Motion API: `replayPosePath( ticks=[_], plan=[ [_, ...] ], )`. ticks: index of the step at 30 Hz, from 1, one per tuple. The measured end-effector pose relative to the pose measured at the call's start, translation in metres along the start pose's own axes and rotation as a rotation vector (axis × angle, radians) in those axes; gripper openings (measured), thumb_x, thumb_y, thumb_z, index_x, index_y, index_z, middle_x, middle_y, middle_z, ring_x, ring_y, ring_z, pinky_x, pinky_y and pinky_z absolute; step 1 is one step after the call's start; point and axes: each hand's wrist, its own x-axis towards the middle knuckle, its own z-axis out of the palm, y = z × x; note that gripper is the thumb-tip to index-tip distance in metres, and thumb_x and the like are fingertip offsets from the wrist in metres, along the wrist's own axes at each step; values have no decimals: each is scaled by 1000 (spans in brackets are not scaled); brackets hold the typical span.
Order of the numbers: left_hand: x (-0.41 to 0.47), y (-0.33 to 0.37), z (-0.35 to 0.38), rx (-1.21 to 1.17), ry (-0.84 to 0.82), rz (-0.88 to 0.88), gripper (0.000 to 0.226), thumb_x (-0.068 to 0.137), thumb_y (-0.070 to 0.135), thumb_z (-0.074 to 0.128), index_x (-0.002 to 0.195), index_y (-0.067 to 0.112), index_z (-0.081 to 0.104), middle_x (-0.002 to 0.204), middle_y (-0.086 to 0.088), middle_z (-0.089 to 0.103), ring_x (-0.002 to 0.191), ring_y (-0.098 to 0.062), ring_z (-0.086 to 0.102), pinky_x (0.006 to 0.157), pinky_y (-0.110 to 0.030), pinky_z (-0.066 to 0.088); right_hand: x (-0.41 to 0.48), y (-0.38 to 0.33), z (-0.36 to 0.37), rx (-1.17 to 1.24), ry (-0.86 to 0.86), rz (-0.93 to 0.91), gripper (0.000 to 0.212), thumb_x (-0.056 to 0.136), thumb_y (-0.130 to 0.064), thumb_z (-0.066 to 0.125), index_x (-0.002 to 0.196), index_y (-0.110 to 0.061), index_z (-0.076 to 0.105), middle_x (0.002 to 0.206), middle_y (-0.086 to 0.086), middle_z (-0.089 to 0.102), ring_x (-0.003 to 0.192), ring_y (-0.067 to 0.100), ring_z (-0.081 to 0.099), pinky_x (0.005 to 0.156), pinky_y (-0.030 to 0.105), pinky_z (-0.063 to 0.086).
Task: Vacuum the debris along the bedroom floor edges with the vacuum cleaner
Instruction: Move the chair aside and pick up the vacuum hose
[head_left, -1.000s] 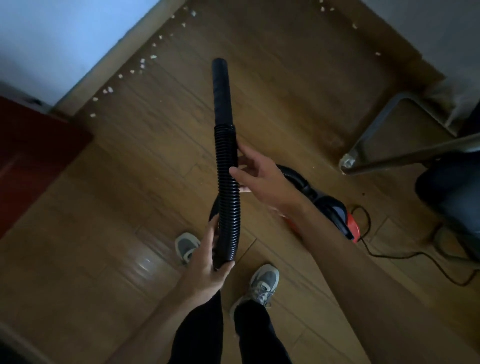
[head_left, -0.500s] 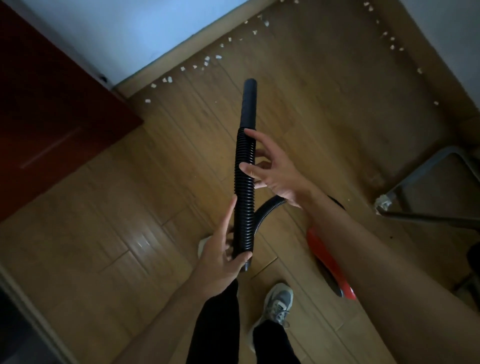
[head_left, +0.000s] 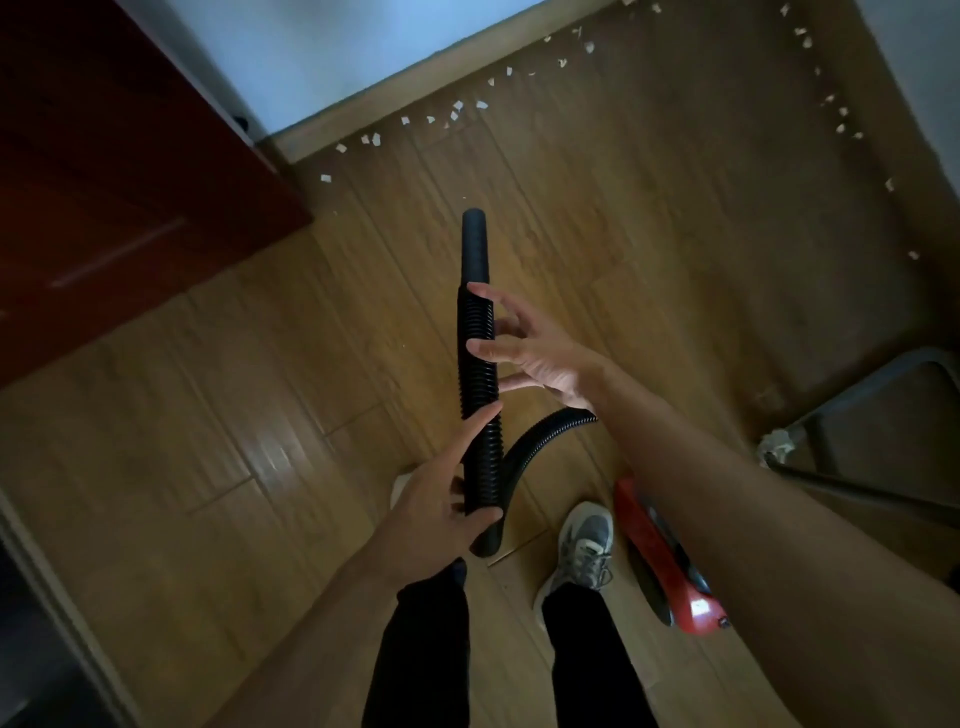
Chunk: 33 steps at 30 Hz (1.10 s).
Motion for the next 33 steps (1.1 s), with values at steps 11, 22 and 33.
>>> replayPosePath(
  ticks=[11, 22, 33],
  plan=[
    [32, -1, 65, 155, 42, -1, 87, 86, 5, 72, 145, 54, 30, 149, 34, 33, 130, -8, 50, 100, -30, 51, -27, 38, -61, 64, -14, 31, 71, 95, -9, 63, 151, -39, 31, 131, 3, 59, 118, 22, 62, 94, 46, 55],
    [66, -8, 128, 264, 42, -66, 85, 83, 4, 75, 142, 49, 35, 145, 12, 46, 109, -18, 65, 88, -38, 58, -116, 176, -109, 402, 449, 139, 47, 94, -24, 68, 137, -27, 47, 121, 15, 64, 76, 19, 69, 69, 33, 61],
    [87, -26, 229, 382, 158, -50, 82, 78, -1, 79, 142, 34, 41, 124, 47, 38, 125, -3, 50, 100, -49, 50, -253, 368, -111, 452, 568, 606, 32, 95, -28, 66, 111, -1, 59, 85, 11, 62, 69, 17, 58, 61, 27, 50]
  ],
)
